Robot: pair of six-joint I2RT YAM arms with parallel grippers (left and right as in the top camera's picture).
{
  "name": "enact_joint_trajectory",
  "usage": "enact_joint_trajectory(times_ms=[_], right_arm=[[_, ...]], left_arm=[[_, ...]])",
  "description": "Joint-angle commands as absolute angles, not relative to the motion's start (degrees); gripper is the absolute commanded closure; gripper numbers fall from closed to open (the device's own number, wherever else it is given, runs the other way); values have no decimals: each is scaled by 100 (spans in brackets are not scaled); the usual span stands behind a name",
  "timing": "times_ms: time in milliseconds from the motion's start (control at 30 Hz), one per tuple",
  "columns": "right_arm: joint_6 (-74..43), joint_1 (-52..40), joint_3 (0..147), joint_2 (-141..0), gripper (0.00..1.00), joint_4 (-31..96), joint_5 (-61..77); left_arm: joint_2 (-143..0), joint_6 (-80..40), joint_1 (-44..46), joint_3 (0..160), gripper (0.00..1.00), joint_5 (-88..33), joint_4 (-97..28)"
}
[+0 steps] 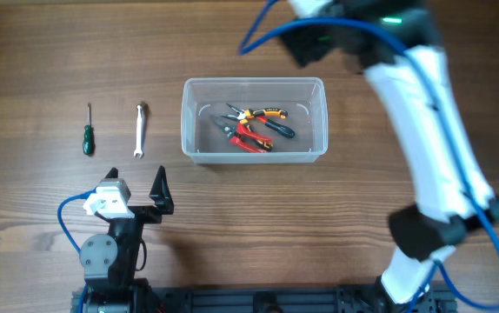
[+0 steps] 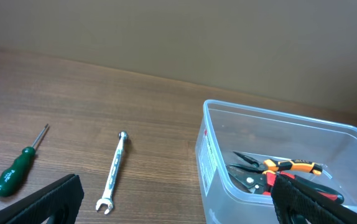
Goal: Pack container
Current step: 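Open the right gripper and withdraw it to the right side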
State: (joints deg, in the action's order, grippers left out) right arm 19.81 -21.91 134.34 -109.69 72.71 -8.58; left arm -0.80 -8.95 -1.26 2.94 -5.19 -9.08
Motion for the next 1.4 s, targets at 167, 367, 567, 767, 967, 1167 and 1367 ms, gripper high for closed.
enact_joint_trajectory(times_ms=[167,367,567,767,967,1167,1367], right_arm=[[720,-805,13504,-9821,0,8324,-1221],[196,-8,13443,-9555,0,9214,-1203],[-128,589,13023,-9258,0,9207,-1094],[-121,950,12411,-8965,0,9030,-1096],[-102,1170,11100,-8580,0,7968,-930],[128,1437,9089,-8252,0,6160,-180],[-60,1820,7483,-7959,0,5177,591]], left_arm=[[-40,-969,-167,257,0,-504,-904],[-38,-969,-167,257,0,-504,-906],[-38,-969,-167,257,0,-504,-906],[-38,-969,-167,257,0,-504,-904],[-38,-969,-167,257,0,-504,-904],[-38,-969,-167,257,0,-504,-904],[-38,-969,-167,257,0,-504,-906]])
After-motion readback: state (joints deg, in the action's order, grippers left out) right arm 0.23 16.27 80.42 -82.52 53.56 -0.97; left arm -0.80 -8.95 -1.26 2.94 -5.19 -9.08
